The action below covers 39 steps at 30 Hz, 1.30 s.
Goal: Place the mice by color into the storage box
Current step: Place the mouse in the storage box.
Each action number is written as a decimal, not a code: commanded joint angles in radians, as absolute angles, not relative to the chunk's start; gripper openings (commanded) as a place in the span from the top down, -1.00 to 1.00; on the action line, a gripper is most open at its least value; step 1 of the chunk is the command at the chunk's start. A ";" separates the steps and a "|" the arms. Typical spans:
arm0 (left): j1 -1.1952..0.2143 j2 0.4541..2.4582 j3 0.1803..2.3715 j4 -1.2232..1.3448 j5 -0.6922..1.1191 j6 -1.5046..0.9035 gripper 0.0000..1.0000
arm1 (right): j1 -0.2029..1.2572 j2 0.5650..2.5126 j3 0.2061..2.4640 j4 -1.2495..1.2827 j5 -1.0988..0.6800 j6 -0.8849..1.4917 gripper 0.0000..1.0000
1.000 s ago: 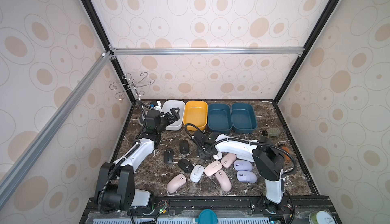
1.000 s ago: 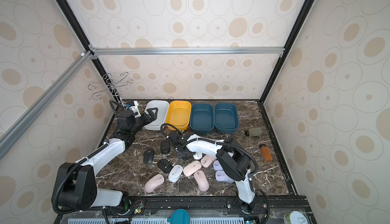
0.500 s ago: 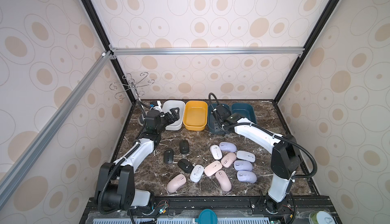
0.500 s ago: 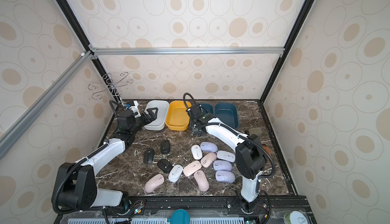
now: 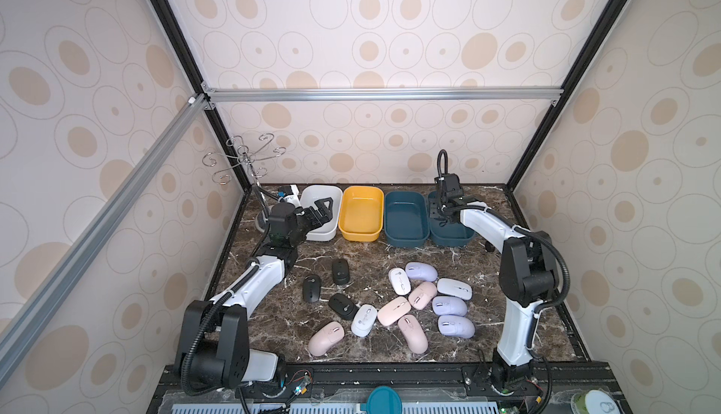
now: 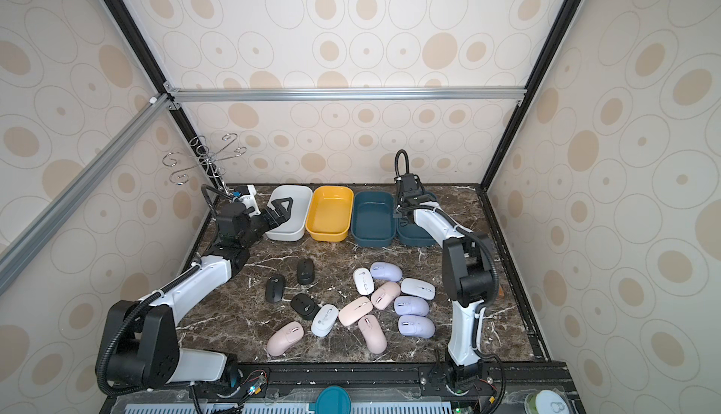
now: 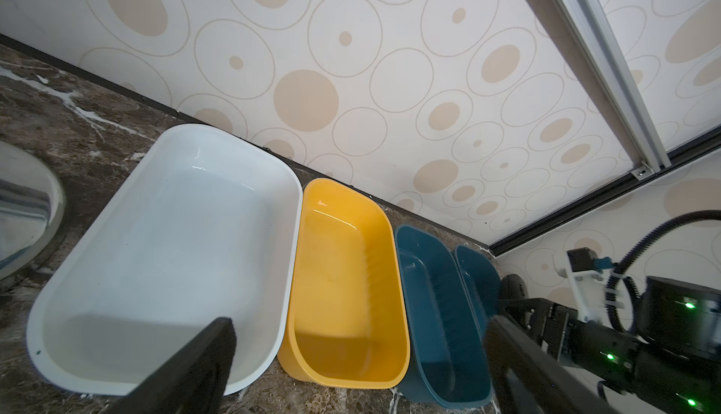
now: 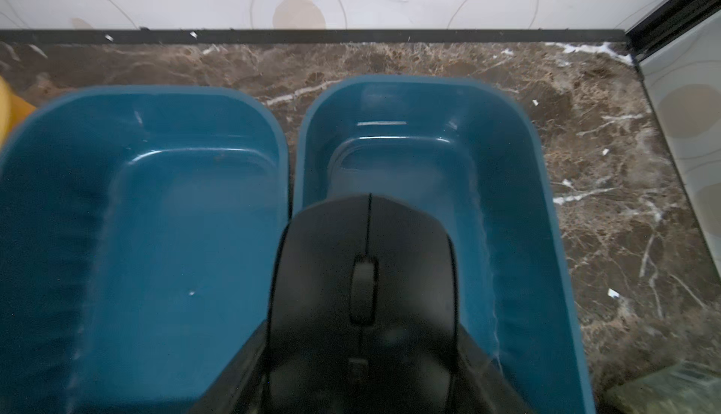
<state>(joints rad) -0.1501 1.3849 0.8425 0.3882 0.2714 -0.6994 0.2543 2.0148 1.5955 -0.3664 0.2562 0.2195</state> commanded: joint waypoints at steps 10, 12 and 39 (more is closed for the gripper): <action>-0.143 1.405 0.867 0.438 0.303 -0.683 -1.00 | 0.159 2.260 1.846 -0.437 0.118 0.135 -0.11; -0.143 1.408 0.864 0.445 0.308 -0.687 -1.00 | 0.152 2.292 1.904 -0.467 0.107 0.129 -0.11; -0.143 1.421 0.859 0.469 0.333 -0.694 -1.00 | 0.137 2.575 2.375 -0.839 -0.001 0.177 -0.43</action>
<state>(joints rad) -0.1501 1.4193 0.8425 0.4339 0.3172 -0.6987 0.1402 2.5507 2.3440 -0.8036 0.0196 0.1780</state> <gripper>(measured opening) 0.999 0.712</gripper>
